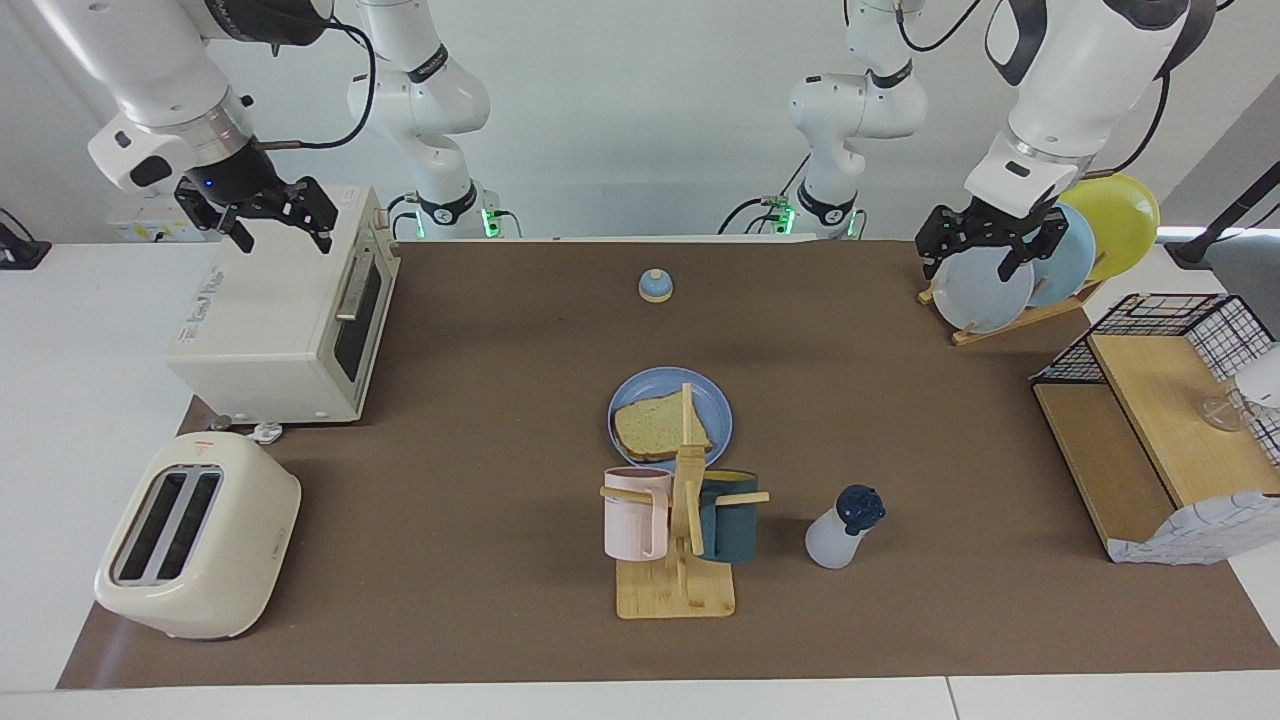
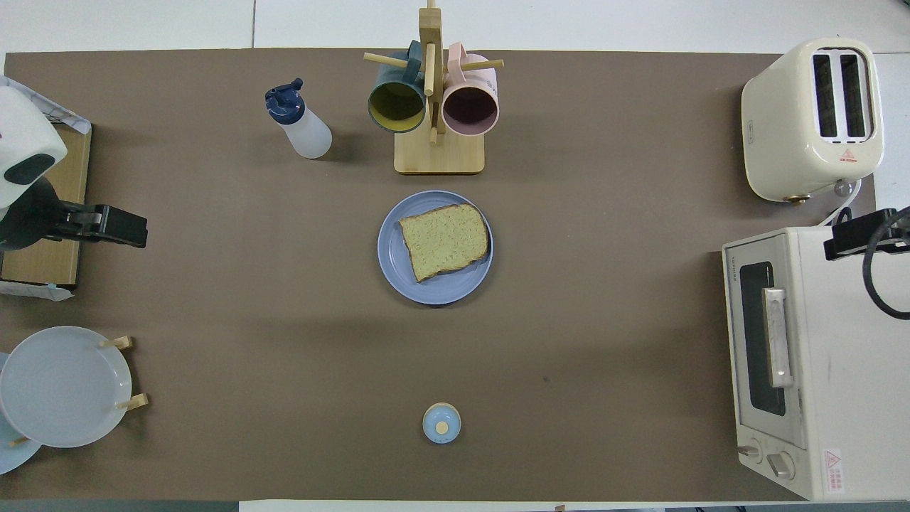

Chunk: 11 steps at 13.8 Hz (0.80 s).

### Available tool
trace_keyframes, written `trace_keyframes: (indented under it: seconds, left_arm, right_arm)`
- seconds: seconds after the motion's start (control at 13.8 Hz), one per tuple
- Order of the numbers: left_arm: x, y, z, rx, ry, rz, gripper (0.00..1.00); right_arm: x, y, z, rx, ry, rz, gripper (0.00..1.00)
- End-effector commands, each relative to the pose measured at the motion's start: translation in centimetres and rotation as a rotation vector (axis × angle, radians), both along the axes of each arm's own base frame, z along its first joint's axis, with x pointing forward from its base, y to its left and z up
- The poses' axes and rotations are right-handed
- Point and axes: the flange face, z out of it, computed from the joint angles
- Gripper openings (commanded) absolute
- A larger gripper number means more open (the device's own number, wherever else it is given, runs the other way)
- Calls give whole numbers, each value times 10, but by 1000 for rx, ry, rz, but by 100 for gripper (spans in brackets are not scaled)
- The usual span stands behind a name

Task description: Put bread on plate and add seasoning

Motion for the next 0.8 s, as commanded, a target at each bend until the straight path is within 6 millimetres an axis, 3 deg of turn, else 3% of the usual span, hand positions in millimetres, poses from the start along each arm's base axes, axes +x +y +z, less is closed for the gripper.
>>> trace_keyframes:
  seconds: [0.0,0.07,0.29,0.72]
  left_arm:
    - [-4,2,30,-10,7,-11,100]
    - [-6,3,42,-25,2,-7,100]
    - [-7,-2,48,-32,-22,-19,100]
    - [-6,-8,36,-38,-18,-27,100]
  right_arm:
    - [-3,-5,1,1,-12,16,100]
    - [-3,-5,1,1,-12,16,100]
    - [-3,-4,1,3,-12,16,100]
    - [-3,-5,0,1,-10,16,100]
